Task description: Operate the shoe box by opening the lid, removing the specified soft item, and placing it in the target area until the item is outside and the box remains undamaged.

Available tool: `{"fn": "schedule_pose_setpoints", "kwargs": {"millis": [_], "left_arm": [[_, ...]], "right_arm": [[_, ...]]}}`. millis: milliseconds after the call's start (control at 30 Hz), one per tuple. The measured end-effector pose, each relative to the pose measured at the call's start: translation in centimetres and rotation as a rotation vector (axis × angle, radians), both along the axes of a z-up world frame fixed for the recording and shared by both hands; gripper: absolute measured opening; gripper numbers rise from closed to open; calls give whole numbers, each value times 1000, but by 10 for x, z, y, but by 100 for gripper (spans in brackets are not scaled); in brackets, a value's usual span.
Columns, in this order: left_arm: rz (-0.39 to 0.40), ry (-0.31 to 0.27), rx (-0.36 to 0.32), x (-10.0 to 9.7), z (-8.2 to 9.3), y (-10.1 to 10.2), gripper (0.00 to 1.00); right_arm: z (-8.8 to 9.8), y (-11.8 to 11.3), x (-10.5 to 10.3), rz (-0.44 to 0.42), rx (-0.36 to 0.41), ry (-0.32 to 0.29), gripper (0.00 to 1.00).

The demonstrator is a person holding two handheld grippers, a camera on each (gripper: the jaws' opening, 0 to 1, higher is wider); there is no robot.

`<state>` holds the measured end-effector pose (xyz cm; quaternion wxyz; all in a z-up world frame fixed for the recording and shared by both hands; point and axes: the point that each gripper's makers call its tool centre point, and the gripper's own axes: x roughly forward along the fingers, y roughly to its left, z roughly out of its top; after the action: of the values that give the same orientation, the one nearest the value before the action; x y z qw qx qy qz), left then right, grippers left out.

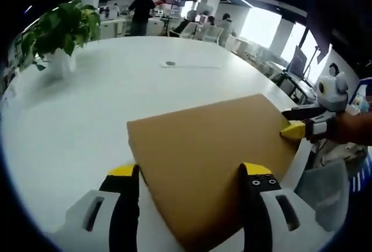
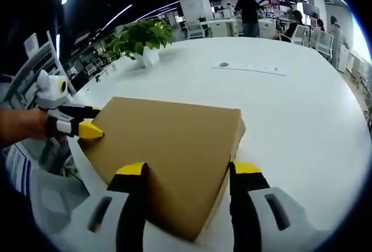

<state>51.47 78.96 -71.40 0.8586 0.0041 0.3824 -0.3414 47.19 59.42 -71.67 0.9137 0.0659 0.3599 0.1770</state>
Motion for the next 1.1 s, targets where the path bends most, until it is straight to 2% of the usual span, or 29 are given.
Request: {"fn": "schedule_pose_setpoints", "kwargs": {"millis": [300,533,667,767,800,900,967,1100], "left_arm": [[-16,-3,0,-14,-1,5,73],[-13,-6,-4,-12,-1,6,73],[20,4,-31,-8,2,13,68],[32,-24,-48,-4,10,21,67],[39,-35,-46,-4,12,24,68],[52,-70,-72,-5,24,34,68],[47,-99,-81,-10,30,41,68],[-36,-122,-79,-36,33,47,62]], "right_arm": [[0,6,-21,-35,16,3,52],[0,4,-19,-42,17,-5,52],[2,-1,-19,-37,23,-17,51],[11,-1,-19,-14,41,-46,50],[14,-3,-19,-5,25,-65,51],[19,-9,-22,3,10,-72,52],[21,-12,-23,7,13,-79,53],[26,-11,-36,65,-15,-104,53]]}}
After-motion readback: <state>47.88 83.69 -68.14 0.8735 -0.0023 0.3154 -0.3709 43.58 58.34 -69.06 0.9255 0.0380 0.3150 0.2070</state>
